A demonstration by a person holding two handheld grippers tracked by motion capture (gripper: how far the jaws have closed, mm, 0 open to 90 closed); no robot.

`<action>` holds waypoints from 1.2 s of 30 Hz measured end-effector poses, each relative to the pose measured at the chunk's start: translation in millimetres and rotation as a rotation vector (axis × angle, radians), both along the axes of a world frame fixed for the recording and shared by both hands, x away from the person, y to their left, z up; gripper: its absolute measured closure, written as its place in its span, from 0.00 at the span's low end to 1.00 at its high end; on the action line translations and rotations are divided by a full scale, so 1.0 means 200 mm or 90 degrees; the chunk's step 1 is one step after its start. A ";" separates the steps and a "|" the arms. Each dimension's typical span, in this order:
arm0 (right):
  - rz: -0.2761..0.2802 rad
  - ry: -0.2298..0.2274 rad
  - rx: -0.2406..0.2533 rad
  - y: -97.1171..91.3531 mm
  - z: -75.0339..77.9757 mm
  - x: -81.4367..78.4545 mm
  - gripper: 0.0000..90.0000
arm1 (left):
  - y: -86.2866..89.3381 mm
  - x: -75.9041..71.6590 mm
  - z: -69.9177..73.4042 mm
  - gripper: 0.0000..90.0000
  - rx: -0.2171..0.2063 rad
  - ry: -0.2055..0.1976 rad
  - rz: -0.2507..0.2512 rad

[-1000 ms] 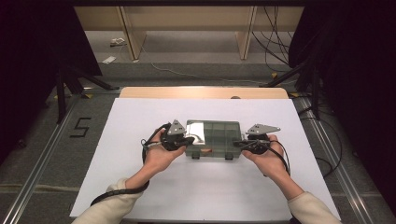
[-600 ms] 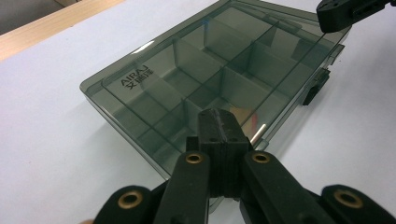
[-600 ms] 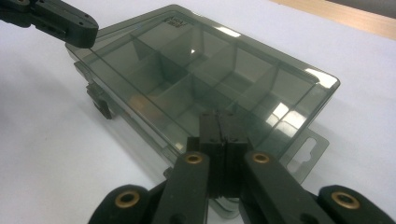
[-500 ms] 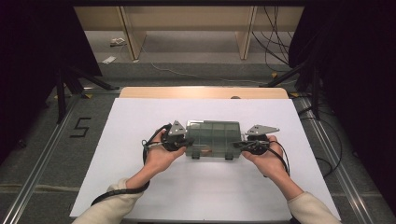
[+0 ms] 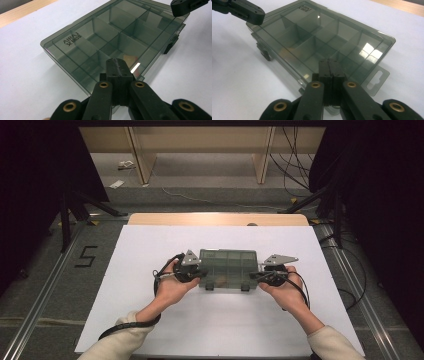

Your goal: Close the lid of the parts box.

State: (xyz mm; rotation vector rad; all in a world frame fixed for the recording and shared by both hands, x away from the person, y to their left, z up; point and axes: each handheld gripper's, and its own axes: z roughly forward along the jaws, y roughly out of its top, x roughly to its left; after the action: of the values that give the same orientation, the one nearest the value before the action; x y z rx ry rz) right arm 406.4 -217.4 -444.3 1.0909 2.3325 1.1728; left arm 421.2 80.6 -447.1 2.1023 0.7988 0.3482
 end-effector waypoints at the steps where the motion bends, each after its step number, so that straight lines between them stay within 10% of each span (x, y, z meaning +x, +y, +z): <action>1: 0.000 0.000 -0.001 0.00 0.00 0.00 1.00 | 0.00 0.00 0.00 1.00 0.001 0.001 0.000; 27: -0.008 0.007 -0.011 0.00 -0.05 0.00 1.00 | -0.01 0.00 -0.05 0.99 0.014 -0.003 -0.010; 36: -0.003 -0.039 0.013 -0.05 -0.03 -0.03 0.81 | 0.05 -0.05 -0.03 0.67 -0.037 -0.040 -0.019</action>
State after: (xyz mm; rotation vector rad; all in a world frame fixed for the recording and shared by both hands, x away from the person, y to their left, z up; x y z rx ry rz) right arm 400.1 -227.5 -450.3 1.0519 2.2760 1.2133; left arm 411.6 91.0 -453.0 2.0377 0.7319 0.3688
